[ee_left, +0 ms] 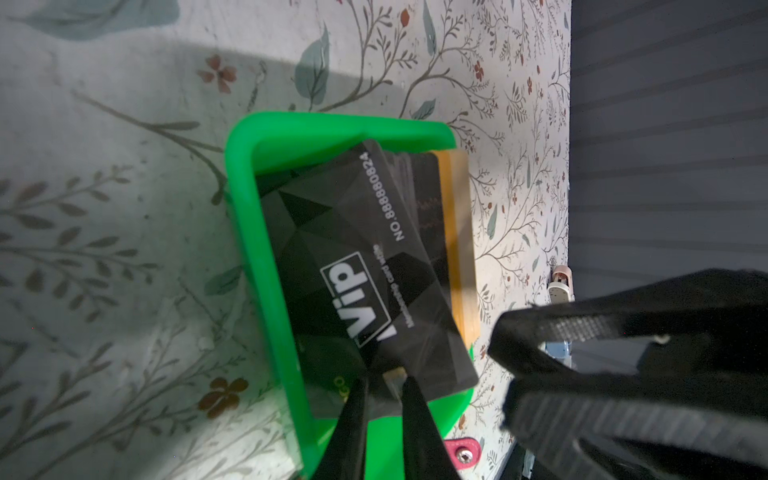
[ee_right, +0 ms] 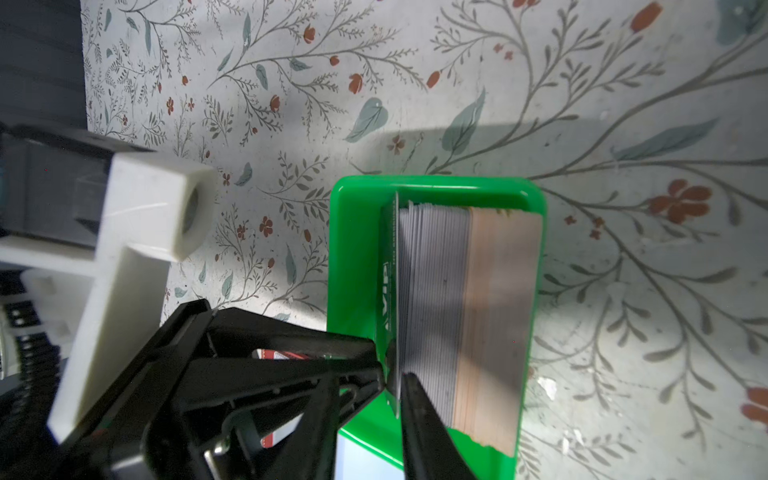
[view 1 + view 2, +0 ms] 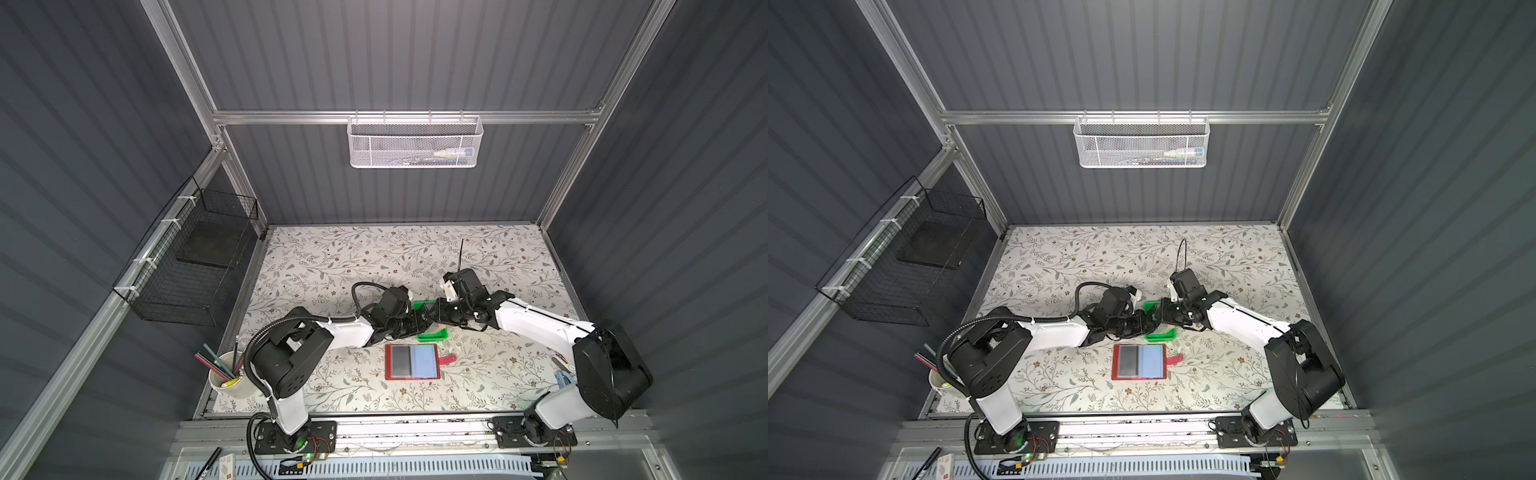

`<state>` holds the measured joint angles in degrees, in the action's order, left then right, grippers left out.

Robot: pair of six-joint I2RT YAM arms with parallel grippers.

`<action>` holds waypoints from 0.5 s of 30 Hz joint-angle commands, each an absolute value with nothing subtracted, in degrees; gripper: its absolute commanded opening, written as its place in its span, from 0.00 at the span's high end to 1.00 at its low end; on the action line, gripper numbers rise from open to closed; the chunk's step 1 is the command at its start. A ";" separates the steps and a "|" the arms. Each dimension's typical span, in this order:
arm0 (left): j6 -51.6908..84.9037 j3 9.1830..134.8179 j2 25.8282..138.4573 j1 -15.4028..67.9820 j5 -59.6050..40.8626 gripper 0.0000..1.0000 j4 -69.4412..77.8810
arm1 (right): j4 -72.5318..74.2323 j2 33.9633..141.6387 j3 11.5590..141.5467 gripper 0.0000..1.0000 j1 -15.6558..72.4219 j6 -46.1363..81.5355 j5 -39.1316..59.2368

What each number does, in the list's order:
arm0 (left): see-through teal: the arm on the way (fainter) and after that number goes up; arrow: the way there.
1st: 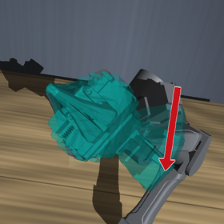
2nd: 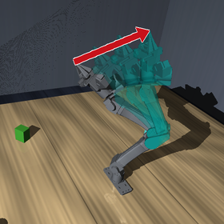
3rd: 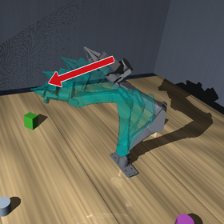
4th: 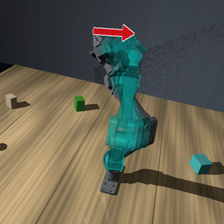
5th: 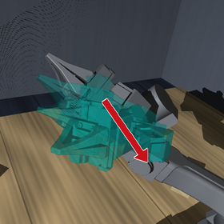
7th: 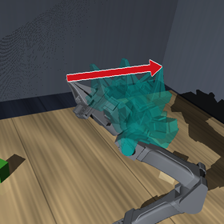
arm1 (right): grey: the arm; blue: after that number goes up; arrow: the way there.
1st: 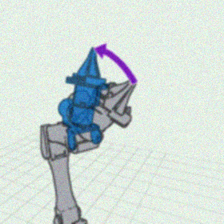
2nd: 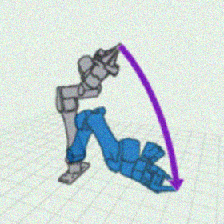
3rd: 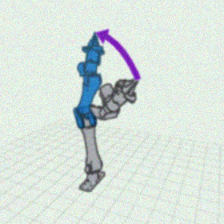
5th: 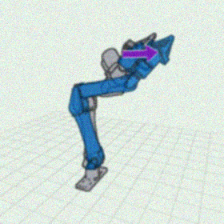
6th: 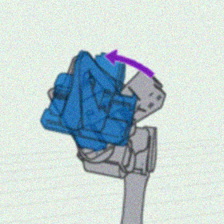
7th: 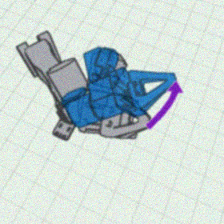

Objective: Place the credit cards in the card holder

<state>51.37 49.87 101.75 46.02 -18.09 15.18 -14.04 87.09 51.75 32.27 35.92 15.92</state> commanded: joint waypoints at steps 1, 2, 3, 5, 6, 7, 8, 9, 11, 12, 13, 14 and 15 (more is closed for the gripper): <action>51.89 49.26 102.38 45.72 -18.45 0.82 15.47 | -13.38 87.93 50.63 0.74 32.53 36.30 16.33; 51.93 49.26 102.39 45.73 -18.46 0.82 15.47 | -13.24 88.02 50.47 0.74 32.64 36.46 16.27; 51.94 49.22 102.42 45.79 -18.46 0.82 15.47 | -13.11 88.10 50.36 0.75 32.83 36.48 16.18; 51.95 49.15 102.52 45.77 -18.46 0.82 15.47 | -13.01 88.49 50.20 0.77 33.20 36.65 15.83; 51.95 49.20 102.53 45.79 -18.46 0.82 15.56 | -12.89 88.54 50.19 0.77 33.28 36.65 15.66; 51.97 49.21 102.55 45.75 -18.46 0.82 15.64 | -12.92 88.68 50.19 0.79 33.26 36.79 15.48; 51.93 49.25 102.42 45.78 -18.41 0.82 15.64 | -13.00 88.75 50.19 0.80 33.36 36.79 15.28; 51.85 49.30 102.22 45.73 -18.46 0.82 15.56 | -13.13 88.70 50.19 0.81 33.42 36.81 15.02; 51.77 49.22 101.83 45.79 -18.46 0.82 15.25 | -13.26 88.43 50.11 0.85 33.44 36.82 14.47; 51.77 49.23 101.63 45.79 -18.37 0.82 15.14 | -13.26 88.25 50.02 0.86 33.51 36.83 14.28; 51.77 49.14 101.39 45.81 -18.37 0.82 15.12 | -13.27 88.04 49.94 0.88 33.49 36.91 13.95; 51.76 49.12 101.23 45.75 -18.37 0.82 15.07 | -13.43 87.69 49.86 0.90 33.55 36.98 13.70; 51.87 49.01 101.03 45.77 -18.37 0.82 15.12 | -13.59 87.29 49.75 0.92 33.57 37.00 13.54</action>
<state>51.55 49.84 101.75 46.02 -18.09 15.51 -13.26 87.99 50.63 33.32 37.01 14.98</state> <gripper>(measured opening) 0.179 0.091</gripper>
